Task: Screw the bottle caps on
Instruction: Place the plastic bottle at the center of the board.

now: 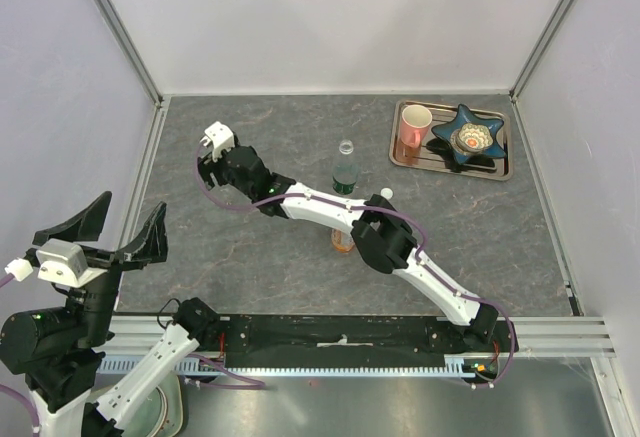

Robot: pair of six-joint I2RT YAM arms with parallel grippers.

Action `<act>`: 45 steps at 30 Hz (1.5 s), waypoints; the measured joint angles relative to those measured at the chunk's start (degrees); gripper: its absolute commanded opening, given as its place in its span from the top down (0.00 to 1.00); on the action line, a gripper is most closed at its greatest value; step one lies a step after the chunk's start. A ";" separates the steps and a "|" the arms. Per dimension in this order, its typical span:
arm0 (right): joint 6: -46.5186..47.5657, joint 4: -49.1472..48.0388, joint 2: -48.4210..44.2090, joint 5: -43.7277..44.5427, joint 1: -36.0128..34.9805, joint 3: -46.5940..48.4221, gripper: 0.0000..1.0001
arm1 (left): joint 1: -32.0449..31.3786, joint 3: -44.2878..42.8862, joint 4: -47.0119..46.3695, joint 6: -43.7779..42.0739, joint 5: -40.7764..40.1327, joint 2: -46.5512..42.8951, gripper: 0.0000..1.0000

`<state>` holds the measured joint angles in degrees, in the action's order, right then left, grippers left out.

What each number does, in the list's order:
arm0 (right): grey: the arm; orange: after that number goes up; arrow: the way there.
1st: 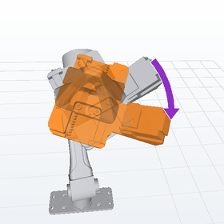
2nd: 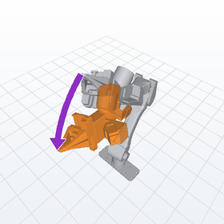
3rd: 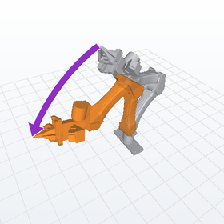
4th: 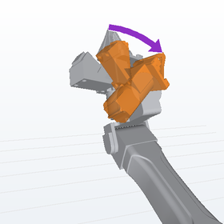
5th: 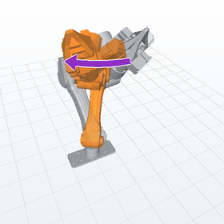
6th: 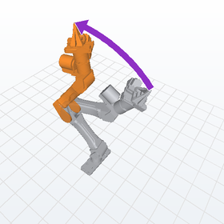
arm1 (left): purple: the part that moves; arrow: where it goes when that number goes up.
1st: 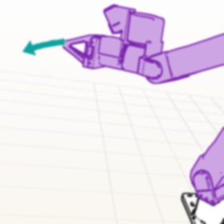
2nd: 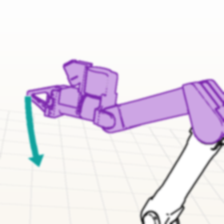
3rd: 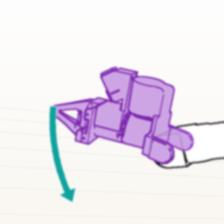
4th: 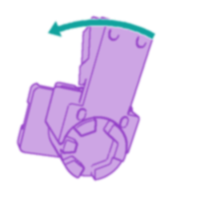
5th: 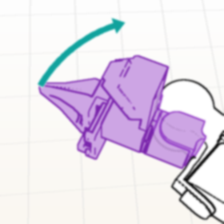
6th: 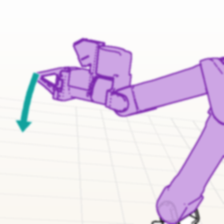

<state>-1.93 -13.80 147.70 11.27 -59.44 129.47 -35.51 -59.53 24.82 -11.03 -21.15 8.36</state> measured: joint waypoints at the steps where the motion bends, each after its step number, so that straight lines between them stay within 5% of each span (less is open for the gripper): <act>1: 0.07 0.13 -0.07 -0.11 0.07 0.00 0.20 | 0.00 0.00 0.00 0.04 0.00 0.00 0.01; 26: 0.37 6.14 -7.17 -5.18 0.57 0.24 0.09 | 0.07 0.46 0.00 0.50 0.26 0.35 0.00; 36: 1.09 5.51 -44.96 -4.76 0.48 -28.35 0.16 | 0.07 0.13 3.32 -0.68 8.13 6.86 0.03; 45: 0.74 9.90 -83.80 13.18 0.46 -48.98 0.27 | -0.09 -11.58 12.26 -2.58 34.97 32.52 0.05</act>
<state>-1.19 -3.90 63.90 24.45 -58.98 80.49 -35.59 -71.11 37.08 -13.61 13.82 40.88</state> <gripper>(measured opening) 0.771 0.938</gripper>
